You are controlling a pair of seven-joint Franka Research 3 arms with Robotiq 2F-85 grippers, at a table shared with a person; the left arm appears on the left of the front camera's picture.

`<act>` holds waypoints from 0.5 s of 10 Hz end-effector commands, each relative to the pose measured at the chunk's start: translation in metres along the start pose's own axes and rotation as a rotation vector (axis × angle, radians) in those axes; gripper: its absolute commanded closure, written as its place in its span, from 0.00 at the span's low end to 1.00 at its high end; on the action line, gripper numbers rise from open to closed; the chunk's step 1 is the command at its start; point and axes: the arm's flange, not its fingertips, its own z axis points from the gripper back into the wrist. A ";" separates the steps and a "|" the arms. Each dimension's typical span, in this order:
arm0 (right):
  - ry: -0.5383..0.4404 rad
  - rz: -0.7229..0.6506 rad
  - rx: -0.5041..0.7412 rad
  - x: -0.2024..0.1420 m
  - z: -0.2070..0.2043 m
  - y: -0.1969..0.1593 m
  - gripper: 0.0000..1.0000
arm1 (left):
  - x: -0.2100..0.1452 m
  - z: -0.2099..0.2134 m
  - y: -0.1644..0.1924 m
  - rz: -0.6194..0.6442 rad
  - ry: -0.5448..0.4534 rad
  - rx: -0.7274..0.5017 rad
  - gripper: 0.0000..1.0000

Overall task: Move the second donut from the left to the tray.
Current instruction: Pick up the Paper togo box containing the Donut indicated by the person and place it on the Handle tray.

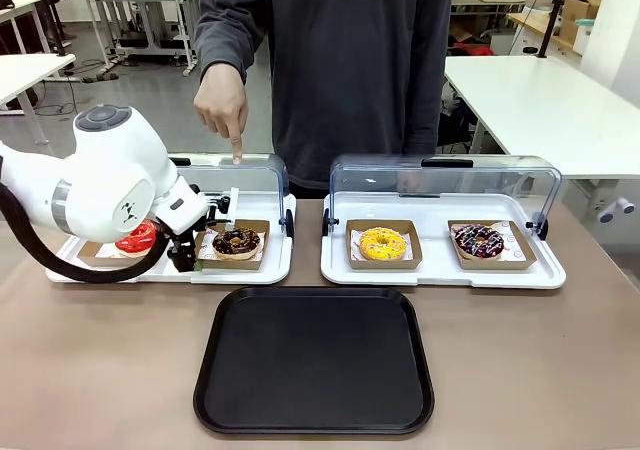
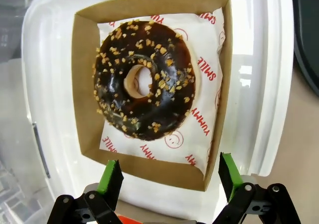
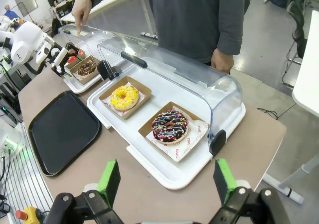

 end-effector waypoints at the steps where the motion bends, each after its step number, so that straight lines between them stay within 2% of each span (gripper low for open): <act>1: -0.035 0.022 0.002 0.001 -0.002 -0.003 0.00 | 0.006 -0.001 0.000 -0.005 -0.006 -0.018 0.00; 4: -0.035 0.022 0.002 0.001 -0.002 -0.003 0.00 | 0.006 -0.004 0.001 -0.011 -0.003 -0.033 0.00; 5: -0.035 0.022 0.002 0.001 -0.002 -0.003 0.00 | 0.006 -0.002 0.001 -0.015 0.009 -0.047 0.59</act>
